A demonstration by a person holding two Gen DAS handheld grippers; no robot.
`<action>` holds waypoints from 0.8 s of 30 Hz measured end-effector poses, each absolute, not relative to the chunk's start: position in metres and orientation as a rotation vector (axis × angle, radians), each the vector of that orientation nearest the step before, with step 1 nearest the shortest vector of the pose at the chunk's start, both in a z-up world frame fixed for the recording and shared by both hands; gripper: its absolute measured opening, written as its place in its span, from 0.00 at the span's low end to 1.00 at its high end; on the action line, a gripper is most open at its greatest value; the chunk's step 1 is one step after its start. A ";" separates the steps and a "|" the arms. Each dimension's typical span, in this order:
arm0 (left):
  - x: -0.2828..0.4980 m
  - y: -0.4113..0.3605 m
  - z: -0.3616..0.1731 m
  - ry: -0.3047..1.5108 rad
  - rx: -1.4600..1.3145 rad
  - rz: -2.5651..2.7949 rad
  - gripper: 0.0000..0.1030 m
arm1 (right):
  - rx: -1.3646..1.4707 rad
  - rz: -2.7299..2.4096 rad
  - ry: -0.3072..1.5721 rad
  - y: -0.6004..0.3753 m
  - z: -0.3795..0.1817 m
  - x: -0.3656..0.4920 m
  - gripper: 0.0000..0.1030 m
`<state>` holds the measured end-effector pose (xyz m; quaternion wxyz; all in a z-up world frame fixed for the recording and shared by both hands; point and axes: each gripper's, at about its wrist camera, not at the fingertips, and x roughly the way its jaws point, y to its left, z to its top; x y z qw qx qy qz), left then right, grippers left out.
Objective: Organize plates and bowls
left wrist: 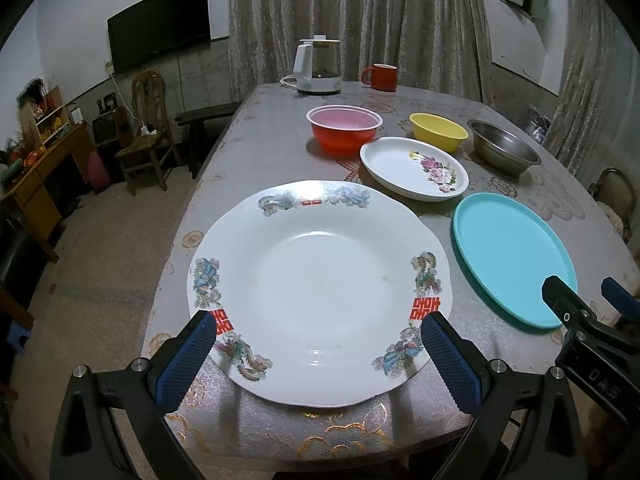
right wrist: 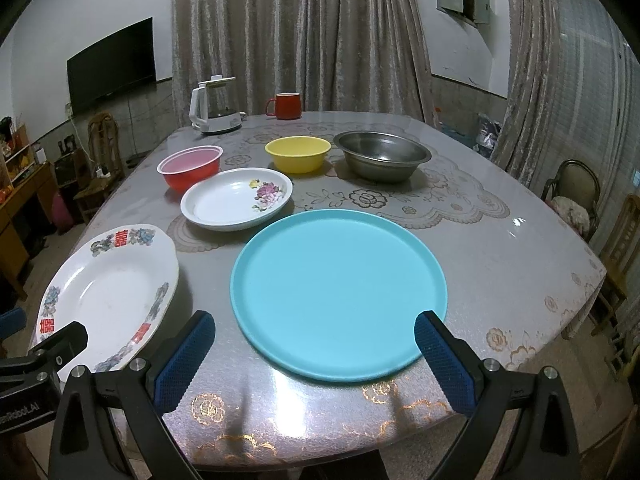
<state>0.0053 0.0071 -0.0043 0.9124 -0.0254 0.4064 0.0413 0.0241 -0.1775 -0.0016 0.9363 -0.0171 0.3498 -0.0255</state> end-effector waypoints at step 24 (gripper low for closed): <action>0.008 0.011 -0.007 0.853 -0.061 0.087 1.00 | -0.021 -0.034 0.718 -0.179 -0.003 0.024 0.99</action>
